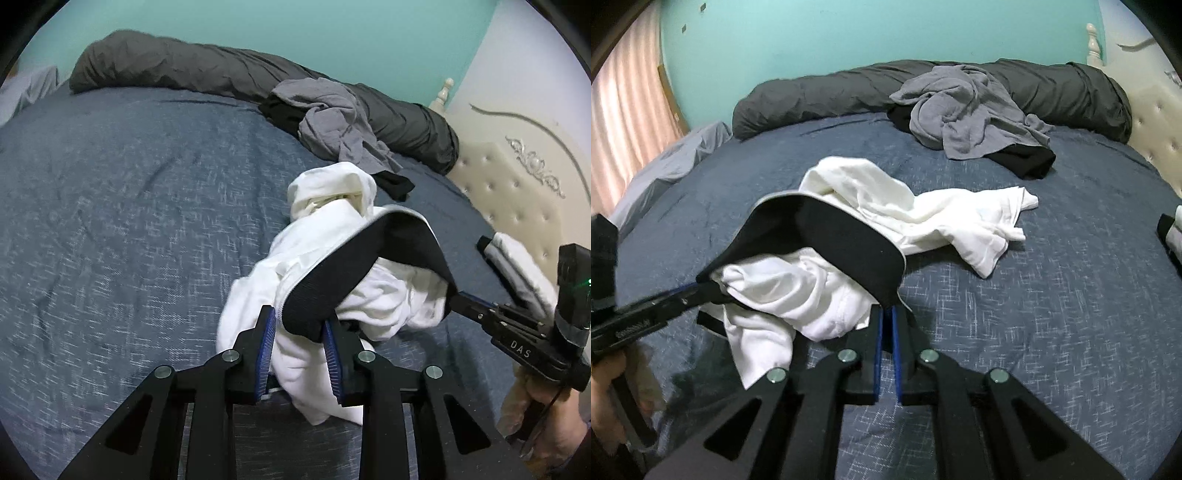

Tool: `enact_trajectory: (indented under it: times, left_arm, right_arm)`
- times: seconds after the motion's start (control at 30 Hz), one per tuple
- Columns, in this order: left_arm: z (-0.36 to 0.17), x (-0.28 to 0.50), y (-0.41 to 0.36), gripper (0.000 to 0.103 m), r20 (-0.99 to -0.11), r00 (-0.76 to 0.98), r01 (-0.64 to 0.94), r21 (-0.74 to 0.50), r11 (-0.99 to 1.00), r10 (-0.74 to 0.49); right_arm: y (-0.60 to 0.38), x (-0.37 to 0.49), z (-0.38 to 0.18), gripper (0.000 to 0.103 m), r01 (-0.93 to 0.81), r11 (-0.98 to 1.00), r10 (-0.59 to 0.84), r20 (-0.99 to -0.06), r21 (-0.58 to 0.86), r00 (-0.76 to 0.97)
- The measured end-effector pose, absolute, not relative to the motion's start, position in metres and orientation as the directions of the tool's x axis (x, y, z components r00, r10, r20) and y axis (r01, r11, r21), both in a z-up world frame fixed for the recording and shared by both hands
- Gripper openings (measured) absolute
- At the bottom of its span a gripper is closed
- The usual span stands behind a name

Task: Fold clothes
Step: 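Grasp the white garment with the left gripper beside the right gripper, then lift the garment with the left gripper while the right gripper holds the black trim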

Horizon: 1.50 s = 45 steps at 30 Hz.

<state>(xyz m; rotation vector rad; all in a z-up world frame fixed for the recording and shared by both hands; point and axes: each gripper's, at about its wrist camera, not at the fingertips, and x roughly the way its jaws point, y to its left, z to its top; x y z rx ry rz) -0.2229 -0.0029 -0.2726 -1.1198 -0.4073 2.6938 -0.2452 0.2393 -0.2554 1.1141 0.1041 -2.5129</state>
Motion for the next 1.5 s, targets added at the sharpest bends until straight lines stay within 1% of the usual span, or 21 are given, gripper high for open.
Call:
enact_trajectory:
  times: [0.07, 0.1, 0.2, 0.33, 0.47, 0.5, 0.7, 0.8, 0.93, 0.97, 1.0, 1.03, 1.07, 1.2, 1.33, 1.5]
  left_arm:
    - [-0.271, -0.223, -0.003, 0.029, -0.664, -0.698, -0.073, -0.305, -0.949, 0.267]
    - [-0.271, -0.222, -0.003, 0.029, -0.665, -0.7, -0.072, -0.296, -0.952, 0.26]
    - [-0.269, -0.222, -0.002, 0.029, -0.668, -0.705, -0.071, -0.267, -0.961, 0.238]
    - [-0.266, -0.221, -0.002, 0.029, -0.671, -0.712, -0.069, -0.229, -0.971, 0.209]
    - [-0.263, -0.219, 0.0, 0.03, -0.664, -0.718, -0.081, -0.219, -0.972, 0.209]
    - [-0.264, -0.22, 0.0, 0.03, -0.666, -0.716, -0.081, -0.217, -0.973, 0.208]
    - [-0.267, -0.222, 0.0, 0.03, -0.672, -0.711, -0.078, -0.214, -0.974, 0.205]
    - [-0.267, -0.223, 0.002, 0.029, -0.676, -0.709, -0.089, -0.194, -0.977, 0.199]
    - [-0.269, -0.225, 0.001, 0.028, -0.681, -0.701, -0.101, -0.198, -0.975, 0.211]
    - [-0.27, -0.225, 0.001, 0.024, -0.683, -0.699, -0.105, -0.195, -0.975, 0.212]
    - [-0.27, -0.226, 0.001, 0.021, -0.684, -0.697, -0.108, -0.192, -0.975, 0.213]
    - [-0.27, -0.226, 0.002, 0.016, -0.686, -0.696, -0.113, -0.186, -0.976, 0.212]
    - [-0.27, -0.226, 0.002, 0.012, -0.687, -0.695, -0.117, -0.181, -0.976, 0.211]
    - [-0.264, -0.223, -0.001, 0.006, -0.681, -0.7, -0.128, -0.175, -0.976, 0.214]
    - [-0.244, -0.21, -0.002, 0.006, -0.651, -0.728, -0.143, -0.161, -0.977, 0.214]
    - [-0.203, -0.186, -0.005, 0.005, -0.605, -0.769, -0.149, -0.142, -0.979, 0.205]
  right_arm:
    - [0.234, -0.245, -0.259, 0.009, 0.38, -0.924, -0.287, -0.731, 0.042, -0.619]
    - [0.232, -0.245, -0.259, 0.013, 0.375, -0.927, -0.262, -0.728, 0.007, -0.634]
    - [0.23, -0.247, -0.261, 0.02, 0.365, -0.931, -0.24, -0.72, -0.02, -0.651]
    - [0.229, -0.245, -0.261, 0.02, 0.376, -0.926, -0.259, -0.725, 0.0, -0.638]
    - [0.225, -0.224, -0.253, 0.02, 0.403, -0.915, -0.273, -0.684, -0.034, -0.677]
    - [0.222, -0.218, -0.254, 0.023, 0.414, -0.909, -0.283, -0.677, -0.036, -0.68]
    - [0.208, -0.211, -0.267, 0.027, 0.432, -0.9, -0.276, -0.689, -0.061, -0.671]
    - [0.203, -0.217, -0.278, 0.027, 0.425, -0.901, -0.25, -0.704, -0.082, -0.665]
    - [0.205, -0.232, -0.288, 0.026, 0.421, -0.904, -0.242, -0.715, -0.079, -0.655]
    - [0.207, -0.235, -0.29, 0.02, 0.418, -0.905, -0.242, -0.718, -0.076, -0.653]
    - [0.209, -0.239, -0.291, 0.009, 0.417, -0.906, -0.242, -0.719, -0.072, -0.651]
    - [0.211, -0.24, -0.289, 0.008, 0.42, -0.905, -0.249, -0.717, -0.067, -0.652]
    - [0.213, -0.24, -0.286, 0.005, 0.423, -0.904, -0.26, -0.711, -0.059, -0.654]
    - [0.228, -0.239, -0.267, 0.003, 0.418, -0.909, -0.298, -0.687, -0.01, -0.663]
    - [0.246, -0.236, -0.238, 0.003, 0.408, -0.912, -0.329, -0.658, 0.035, -0.677]
    - [0.25, -0.209, -0.176, 0.002, 0.459, -0.888, -0.369, -0.598, 0.002, -0.712]
